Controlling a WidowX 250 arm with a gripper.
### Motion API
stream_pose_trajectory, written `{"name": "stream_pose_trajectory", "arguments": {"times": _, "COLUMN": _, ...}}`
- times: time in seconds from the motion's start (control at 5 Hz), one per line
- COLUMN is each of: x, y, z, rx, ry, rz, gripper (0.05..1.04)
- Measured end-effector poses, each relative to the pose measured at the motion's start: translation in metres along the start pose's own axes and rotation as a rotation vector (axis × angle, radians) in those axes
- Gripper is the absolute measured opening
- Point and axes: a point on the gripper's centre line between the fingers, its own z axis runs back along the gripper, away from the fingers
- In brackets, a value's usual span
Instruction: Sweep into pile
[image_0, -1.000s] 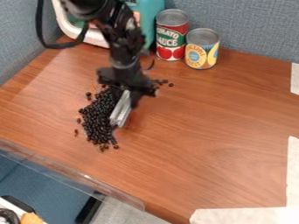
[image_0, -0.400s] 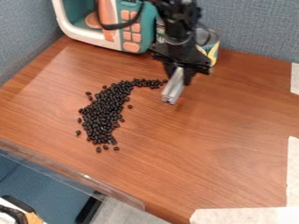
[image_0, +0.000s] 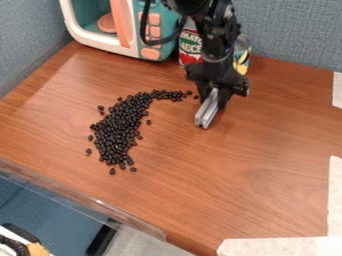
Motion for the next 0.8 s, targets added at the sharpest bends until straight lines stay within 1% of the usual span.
{"name": "stream_pose_trajectory", "arguments": {"times": 0.4, "x": -0.004, "y": 0.010, "z": -0.007, "rx": -0.040, "ry": 0.022, "rz": 0.077, "gripper": 0.381}}
{"name": "stream_pose_trajectory", "arguments": {"times": 0.6, "x": -0.012, "y": 0.019, "z": -0.007, "rx": -0.027, "ry": -0.005, "rz": 0.127, "gripper": 0.381}}
{"name": "stream_pose_trajectory", "arguments": {"times": 0.8, "x": -0.032, "y": 0.045, "z": -0.002, "rx": -0.002, "ry": -0.014, "rz": 0.233, "gripper": 0.381}}
